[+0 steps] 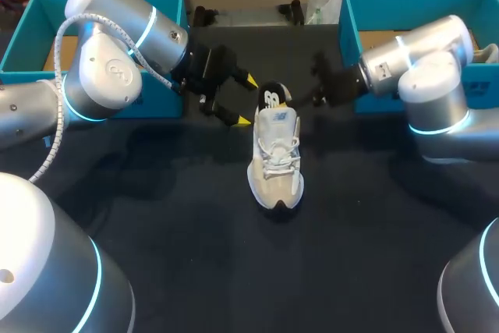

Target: Take the shoe out of the shoebox, open the shoe tongue, remove and reinsert the insole, then place the shoe into the shoebox

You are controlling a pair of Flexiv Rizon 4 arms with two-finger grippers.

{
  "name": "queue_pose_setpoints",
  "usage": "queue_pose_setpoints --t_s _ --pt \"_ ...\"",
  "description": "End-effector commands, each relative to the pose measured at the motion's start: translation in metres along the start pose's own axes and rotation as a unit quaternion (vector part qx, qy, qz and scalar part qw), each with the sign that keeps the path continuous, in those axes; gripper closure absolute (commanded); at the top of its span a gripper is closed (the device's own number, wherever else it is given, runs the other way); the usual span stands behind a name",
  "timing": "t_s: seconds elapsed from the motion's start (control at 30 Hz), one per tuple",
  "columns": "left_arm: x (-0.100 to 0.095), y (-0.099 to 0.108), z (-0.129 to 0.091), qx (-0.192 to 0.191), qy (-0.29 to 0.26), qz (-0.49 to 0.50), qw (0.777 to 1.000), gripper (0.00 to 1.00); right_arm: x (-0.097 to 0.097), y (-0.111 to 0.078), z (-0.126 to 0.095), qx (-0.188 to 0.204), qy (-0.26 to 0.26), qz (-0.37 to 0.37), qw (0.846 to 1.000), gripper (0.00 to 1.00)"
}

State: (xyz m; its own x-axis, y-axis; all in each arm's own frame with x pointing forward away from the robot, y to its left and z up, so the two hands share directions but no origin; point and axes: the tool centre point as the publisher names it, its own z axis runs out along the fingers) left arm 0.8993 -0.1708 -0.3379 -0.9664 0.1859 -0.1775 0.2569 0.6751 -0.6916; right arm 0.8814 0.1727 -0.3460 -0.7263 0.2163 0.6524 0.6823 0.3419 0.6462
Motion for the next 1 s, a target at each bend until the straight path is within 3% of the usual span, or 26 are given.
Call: queue_pose_setpoints --t_s 0.03,0.23,0.27,0.33,0.63,0.77,0.8,1.0 --pt "0.000 -0.001 0.000 -0.002 0.001 0.000 1.000 0.00 0.006 -0.010 0.004 0.002 -0.004 0.009 1.000 1.00" --pt "0.000 -0.001 0.000 -0.002 0.001 0.000 1.000 0.00 0.008 -0.010 0.003 0.003 -0.011 0.011 1.000 1.00" --pt "0.000 -0.001 0.000 -0.002 0.001 0.000 1.000 0.00 0.008 -0.008 0.002 0.004 -0.014 0.009 1.000 0.98" --pt "0.000 -0.001 0.000 -0.002 0.001 0.000 1.000 0.00 0.009 -0.004 0.000 0.003 -0.019 0.002 1.000 0.85" --pt "0.000 -0.001 0.000 -0.002 0.001 0.000 1.000 0.00 0.002 0.014 -0.004 0.000 -0.023 -0.023 0.999 0.82" --pt "0.000 -0.001 0.000 -0.002 0.001 0.000 1.000 0.00 -0.004 0.017 -0.002 0.010 -0.016 -0.022 1.000 0.89" --pt "0.000 -0.001 0.000 -0.002 0.001 0.000 1.000 0.00 -0.005 0.016 -0.001 0.014 -0.015 -0.019 1.000 1.00" --pt "0.000 -0.001 0.000 -0.002 0.001 0.000 1.000 0.00 -0.001 0.004 0.002 0.025 -0.009 0.001 1.000 1.00"
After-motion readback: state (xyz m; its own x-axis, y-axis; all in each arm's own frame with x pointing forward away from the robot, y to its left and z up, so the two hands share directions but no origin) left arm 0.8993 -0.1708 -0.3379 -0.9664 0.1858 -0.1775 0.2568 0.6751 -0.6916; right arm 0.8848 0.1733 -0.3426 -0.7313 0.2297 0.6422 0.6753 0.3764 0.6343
